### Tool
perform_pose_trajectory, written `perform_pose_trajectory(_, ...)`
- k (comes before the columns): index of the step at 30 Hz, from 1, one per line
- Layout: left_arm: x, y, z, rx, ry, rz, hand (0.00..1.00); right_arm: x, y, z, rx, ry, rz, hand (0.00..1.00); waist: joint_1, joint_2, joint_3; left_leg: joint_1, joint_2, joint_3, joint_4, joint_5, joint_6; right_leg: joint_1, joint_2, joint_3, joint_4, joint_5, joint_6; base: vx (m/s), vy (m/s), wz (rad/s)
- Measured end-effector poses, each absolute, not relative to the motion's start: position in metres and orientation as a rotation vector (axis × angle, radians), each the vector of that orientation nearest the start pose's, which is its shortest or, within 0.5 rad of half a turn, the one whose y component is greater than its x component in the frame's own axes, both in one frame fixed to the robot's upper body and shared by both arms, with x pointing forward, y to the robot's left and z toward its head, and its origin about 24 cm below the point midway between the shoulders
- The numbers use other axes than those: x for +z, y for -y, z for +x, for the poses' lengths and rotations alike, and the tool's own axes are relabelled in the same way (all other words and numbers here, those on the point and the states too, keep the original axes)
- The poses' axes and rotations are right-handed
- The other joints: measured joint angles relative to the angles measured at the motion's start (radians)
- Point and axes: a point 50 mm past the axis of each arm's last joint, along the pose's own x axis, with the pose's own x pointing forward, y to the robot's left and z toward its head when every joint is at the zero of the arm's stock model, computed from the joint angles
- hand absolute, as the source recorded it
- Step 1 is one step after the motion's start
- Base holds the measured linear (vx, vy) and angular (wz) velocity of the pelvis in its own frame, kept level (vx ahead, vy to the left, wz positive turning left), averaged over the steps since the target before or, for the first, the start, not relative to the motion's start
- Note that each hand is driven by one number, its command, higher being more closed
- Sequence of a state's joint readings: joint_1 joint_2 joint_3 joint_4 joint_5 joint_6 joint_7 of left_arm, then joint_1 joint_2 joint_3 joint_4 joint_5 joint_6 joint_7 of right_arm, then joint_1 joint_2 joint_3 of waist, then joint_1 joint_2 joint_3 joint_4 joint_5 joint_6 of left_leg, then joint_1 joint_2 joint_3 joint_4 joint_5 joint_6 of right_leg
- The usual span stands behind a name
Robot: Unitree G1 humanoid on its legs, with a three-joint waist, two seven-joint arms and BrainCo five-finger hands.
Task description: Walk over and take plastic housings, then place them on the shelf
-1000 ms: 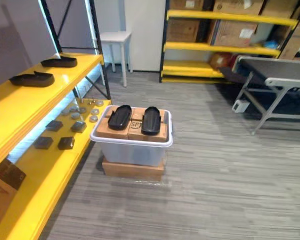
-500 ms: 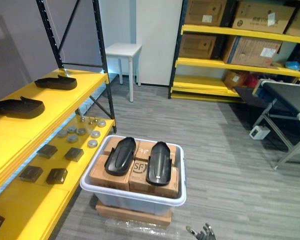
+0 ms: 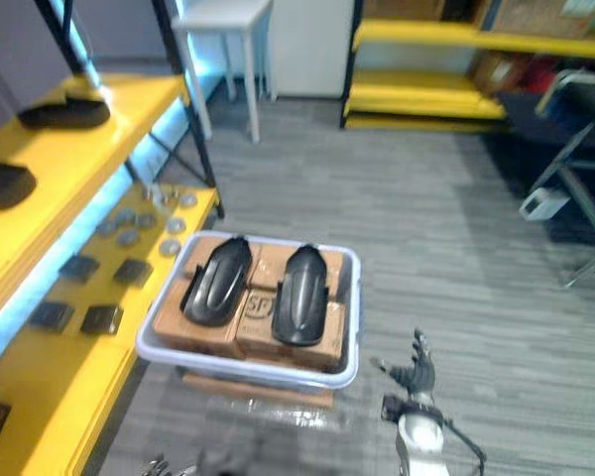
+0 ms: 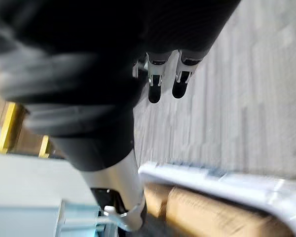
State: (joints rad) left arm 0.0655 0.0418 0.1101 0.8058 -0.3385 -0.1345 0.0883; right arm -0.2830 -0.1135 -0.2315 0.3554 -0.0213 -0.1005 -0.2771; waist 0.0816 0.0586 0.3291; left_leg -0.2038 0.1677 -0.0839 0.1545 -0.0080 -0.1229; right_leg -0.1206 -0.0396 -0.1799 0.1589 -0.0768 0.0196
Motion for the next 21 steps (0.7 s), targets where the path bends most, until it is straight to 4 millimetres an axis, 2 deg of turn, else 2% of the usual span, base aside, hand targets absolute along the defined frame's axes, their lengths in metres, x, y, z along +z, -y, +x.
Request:
perform_pose_trajectory(2,-0.123,-0.191,0.162,0.373,-0.705,-0.266,0.00,0.082,0.223,0.326,-0.467,0.120,-0.074,0.00,0.019,0.007,0.036,-0.044,-0.016,-0.027,0.004,0.009,0.004,-0.024,-0.013,-0.024,-0.001,0.004,0.006,-0.01,0.054,0.38)
perform_pose_trajectory(3,-0.121,-0.189,0.166,0.370,-0.695,-0.269,0.00,0.102,0.225,0.340,-0.476,0.165,-0.077,0.00,0.038,0.013,0.067,-0.057,-0.022,-0.030,0.009,0.012,0.007,-0.034,-0.018,-0.027,-0.001,0.007,0.010,-0.02,0.062,0.21)
perform_pose_trajectory(4,-0.120,-0.189,0.167,0.368,-0.691,-0.266,0.00,0.112,0.226,0.347,-0.480,0.189,-0.075,0.00,0.047,0.016,0.080,-0.065,-0.026,-0.030,0.011,0.014,0.009,-0.039,-0.022,-0.026,-0.001,0.009,0.012,-0.02,0.137,0.19)
perform_pose_trajectory(5,-0.118,-0.189,0.171,0.366,-0.676,-0.256,0.00,0.170,0.238,0.372,-0.531,0.306,-0.091,0.00,0.070,0.039,0.108,-0.128,-0.050,-0.040,0.017,0.024,0.022,-0.091,-0.042,-0.030,-0.008,0.027,0.023,-0.01,0.129,0.13)
perform_pose_trajectory(7,-0.118,-0.191,0.174,0.367,-0.676,-0.246,0.00,0.180,0.244,0.373,-0.559,0.327,-0.096,0.00,0.072,0.040,0.121,-0.133,-0.057,-0.045,0.017,0.024,0.023,-0.091,-0.048,-0.029,-0.015,0.034,0.024,0.02,0.085,0.12)
perform_pose_trajectory(10,-0.117,-0.189,0.179,0.335,-0.668,-0.219,0.00,0.183,0.243,0.383,-0.578,0.290,-0.080,0.00,0.069,0.041,0.124,-0.152,-0.060,-0.048,0.018,0.027,0.026,-0.109,-0.050,-0.026,-0.016,0.042,0.023,0.01,0.009,0.02)
perform_pose_trajectory(13,-0.114,-0.183,0.189,0.302,-0.655,-0.207,0.00,0.203,0.258,0.386,-0.636,0.306,-0.107,0.00,0.080,0.057,0.134,-0.181,-0.061,-0.052,0.017,0.036,0.031,-0.124,-0.048,-0.026,-0.048,0.069,0.026,-0.05,0.009,-0.02)
perform_pose_trajectory(16,-0.112,-0.178,0.193,0.279,-0.651,-0.191,0.00,0.206,0.267,0.396,-0.657,0.229,-0.157,0.00,0.083,0.064,0.138,-0.197,-0.063,-0.052,0.017,0.042,0.033,-0.131,-0.047,-0.024,-0.067,0.090,0.030,-0.06,0.015,-0.03)
perform_pose_trajectory(17,-0.111,-0.178,0.197,0.275,-0.649,-0.174,0.00,0.202,0.273,0.399,-0.658,0.148,-0.201,1.00,0.092,0.065,0.138,-0.207,-0.062,-0.052,0.017,0.042,0.033,-0.140,-0.044,-0.023,-0.073,0.097,0.030,-0.06,0.018,-0.05)
perform_pose_trajectory(21,-0.107,-0.173,0.209,0.250,-0.630,-0.170,0.00,0.190,0.284,0.400,-0.632,0.010,-0.266,1.00,0.103,0.066,0.141,-0.257,-0.062,-0.060,0.013,0.042,0.034,-0.186,-0.041,-0.025,-0.078,0.110,0.033,-0.06,0.018,0.03)
